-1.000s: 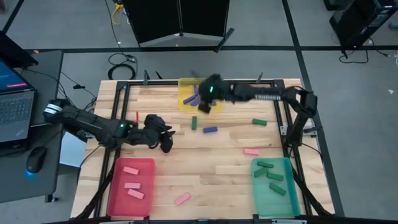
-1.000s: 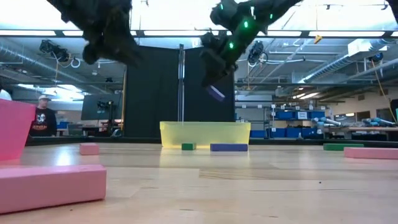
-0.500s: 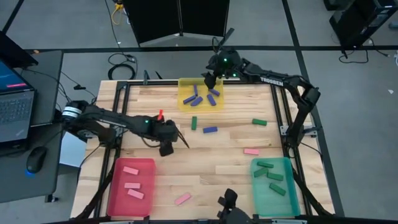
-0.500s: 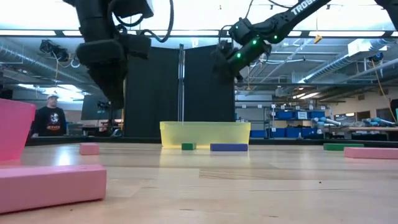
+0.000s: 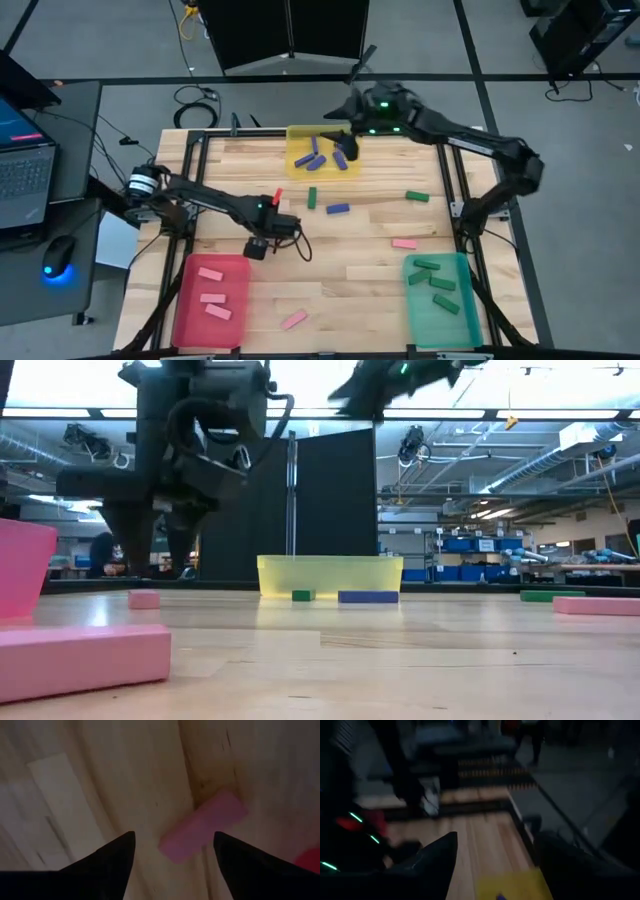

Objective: Sort blocks
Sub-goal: Put the pink block into the red bin

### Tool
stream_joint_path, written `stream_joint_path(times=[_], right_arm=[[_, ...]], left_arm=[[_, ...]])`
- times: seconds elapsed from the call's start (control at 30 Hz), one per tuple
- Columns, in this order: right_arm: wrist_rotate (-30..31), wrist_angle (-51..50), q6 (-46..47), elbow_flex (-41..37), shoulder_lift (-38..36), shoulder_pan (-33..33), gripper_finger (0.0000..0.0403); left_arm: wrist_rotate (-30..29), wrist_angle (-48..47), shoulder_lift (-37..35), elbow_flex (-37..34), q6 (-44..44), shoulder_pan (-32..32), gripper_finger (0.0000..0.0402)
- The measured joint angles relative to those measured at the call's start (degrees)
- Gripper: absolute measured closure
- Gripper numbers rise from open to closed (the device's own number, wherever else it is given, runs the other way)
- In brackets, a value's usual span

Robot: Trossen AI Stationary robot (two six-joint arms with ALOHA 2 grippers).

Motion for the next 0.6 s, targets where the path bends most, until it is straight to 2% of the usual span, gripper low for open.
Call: stream_joint_path(times=[0.2, 0.37, 0.47, 0.6], right_arm=[[1.0, -1.4, 0.1, 0.1, -9.3, 4.5, 0.0137], [6.7, -4.5, -0.3, 0.1, -14.4, 9.3, 0.0142], [9.7, -6.2, -0.5, 0.1, -16.0, 12.2, 0.0145], [13.5, -7.4, -0.5, 0.1, -17.3, 15.6, 0.0147]], left_arm=[[4.6, 1.3, 4.0, 0.1, 1.3, 0.0, 0.0121], [6.5, 1.6, 7.7, 0.2, 1.5, 0.0, 0.0125], [7.1, 1.1, 9.5, 0.4, 1.8, 0.0, 0.0138], [6.1, 1.5, 10.3, 0.4, 1.7, 0.0, 0.0175]])
